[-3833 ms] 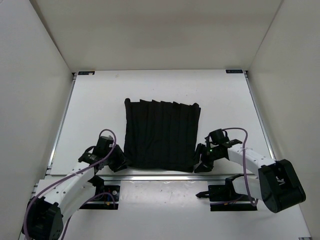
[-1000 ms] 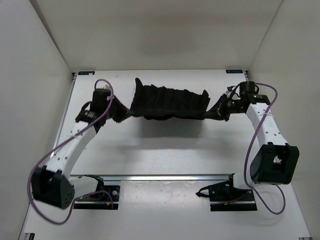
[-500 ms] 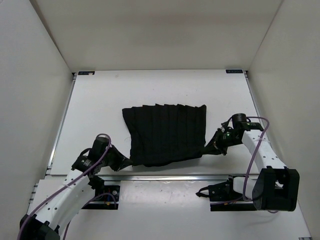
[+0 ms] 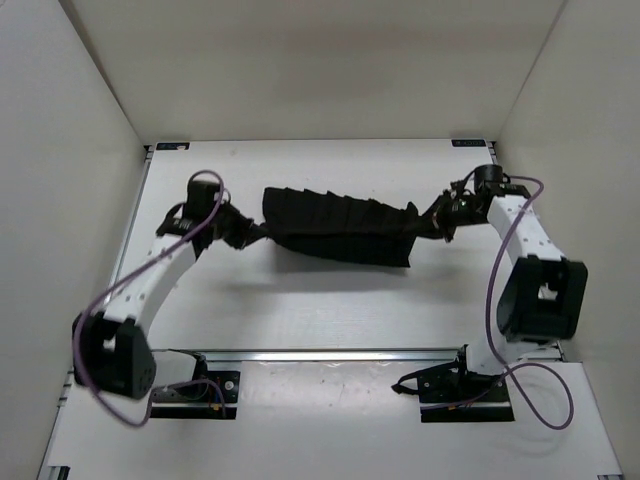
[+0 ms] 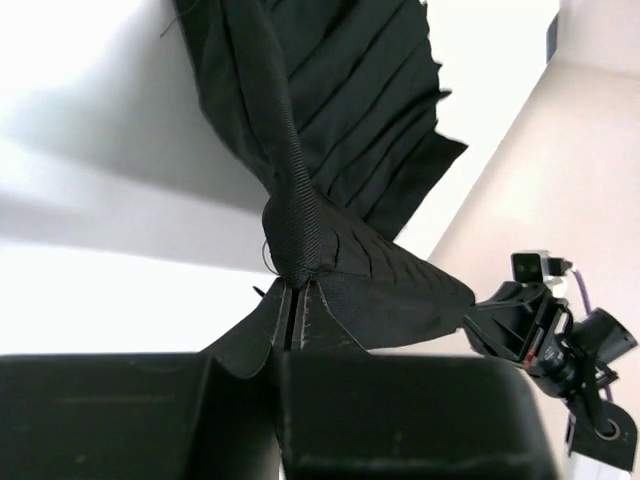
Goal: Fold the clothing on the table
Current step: Fold the skirt
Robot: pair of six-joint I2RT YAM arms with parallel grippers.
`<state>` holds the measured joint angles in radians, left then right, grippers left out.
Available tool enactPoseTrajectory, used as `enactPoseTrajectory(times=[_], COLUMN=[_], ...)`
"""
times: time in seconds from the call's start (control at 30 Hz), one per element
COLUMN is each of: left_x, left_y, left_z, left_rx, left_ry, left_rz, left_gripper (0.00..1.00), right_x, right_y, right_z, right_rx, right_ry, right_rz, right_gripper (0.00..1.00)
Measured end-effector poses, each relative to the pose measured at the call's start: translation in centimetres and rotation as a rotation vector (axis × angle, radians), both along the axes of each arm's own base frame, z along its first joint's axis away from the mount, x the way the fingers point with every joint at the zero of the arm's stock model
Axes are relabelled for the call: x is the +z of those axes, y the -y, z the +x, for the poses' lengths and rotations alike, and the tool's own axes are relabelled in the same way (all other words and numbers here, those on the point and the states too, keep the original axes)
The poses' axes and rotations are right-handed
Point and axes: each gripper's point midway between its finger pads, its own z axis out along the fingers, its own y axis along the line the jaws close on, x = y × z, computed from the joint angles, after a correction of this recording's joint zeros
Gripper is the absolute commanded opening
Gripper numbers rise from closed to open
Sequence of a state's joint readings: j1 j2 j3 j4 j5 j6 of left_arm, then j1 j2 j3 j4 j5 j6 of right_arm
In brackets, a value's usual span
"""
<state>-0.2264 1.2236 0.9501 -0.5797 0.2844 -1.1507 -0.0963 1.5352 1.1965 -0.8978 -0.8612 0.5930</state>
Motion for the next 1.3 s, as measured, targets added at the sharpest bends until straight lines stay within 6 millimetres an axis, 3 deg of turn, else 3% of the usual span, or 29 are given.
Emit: enactPoseTrajectory(times=[0.1, 0.27, 0.4, 0.47, 0.57, 0.67, 0.73, 0.8, 0.87, 0.97, 1.03, 1.1, 1.3], left_x=[-0.5, -2.8, -3.6, -3.3, -2.7, -2.1, -1.4, 0.2, 2.2, 4.0, 3.4, 1.6, -5.3], left_y=[1.1, 2.9, 3.6, 3.6, 3.3, 2.4, 1.7, 1.2, 1.0, 0.8, 0.2, -0.4, -1.7], left_z=[5.1, 12.5, 16.4, 17.1, 16.5, 12.7, 8.7, 4.6, 2.0, -0.2, 0.2, 1.9, 7.5], left_rx=[-0.016, -0.053, -0.069, -0.078, -0.090, -0.109, -0.120, -0.135, -0.137, -0.124, -0.091, -0.064, -0.011], left_ry=[-0.002, -0.014, 0.002, 0.019, 0.036, 0.027, 0.020, 0.038, 0.086, 0.152, 0.131, 0.088, -0.082], left_rz=[0.017, 0.038, 0.056, 0.063, 0.070, 0.075, 0.083, 0.092, 0.083, 0.023, 0.002, 0.005, 0.028], left_gripper=[0.09, 0.01, 0.00, 0.00, 0.00, 0.00, 0.00, 0.00, 0.00, 0.00, 0.00, 0.00, 0.00], right_x=[-0.6, -3.4, -4.2, -3.8, -3.2, -3.0, -2.8, -2.3, -0.8, 1.6, 2.5, 2.2, -1.1], right_y=[1.0, 2.8, 3.3, 3.3, 3.3, 2.7, 1.8, 1.0, 0.7, 0.5, 0.2, -0.3, -1.7], right_z=[4.8, 11.0, 13.4, 13.8, 14.3, 13.1, 10.6, 6.7, 2.4, 0.0, 0.5, 2.3, 12.1], right_rx=[-0.036, -0.085, -0.090, -0.089, -0.080, -0.044, -0.013, 0.008, 0.008, 0.004, 0.014, 0.032, 0.069], right_ry=[0.011, -0.006, 0.011, 0.031, 0.062, 0.074, 0.067, 0.053, 0.043, 0.103, 0.127, 0.113, 0.074], right_rz=[0.026, 0.036, 0.032, 0.032, 0.029, 0.014, 0.005, -0.003, -0.004, 0.003, 0.016, 0.023, 0.056], right_gripper=[0.00, 0.00, 0.00, 0.00, 0.00, 0.00, 0.00, 0.00, 0.00, 0.00, 0.00, 0.00, 0.00])
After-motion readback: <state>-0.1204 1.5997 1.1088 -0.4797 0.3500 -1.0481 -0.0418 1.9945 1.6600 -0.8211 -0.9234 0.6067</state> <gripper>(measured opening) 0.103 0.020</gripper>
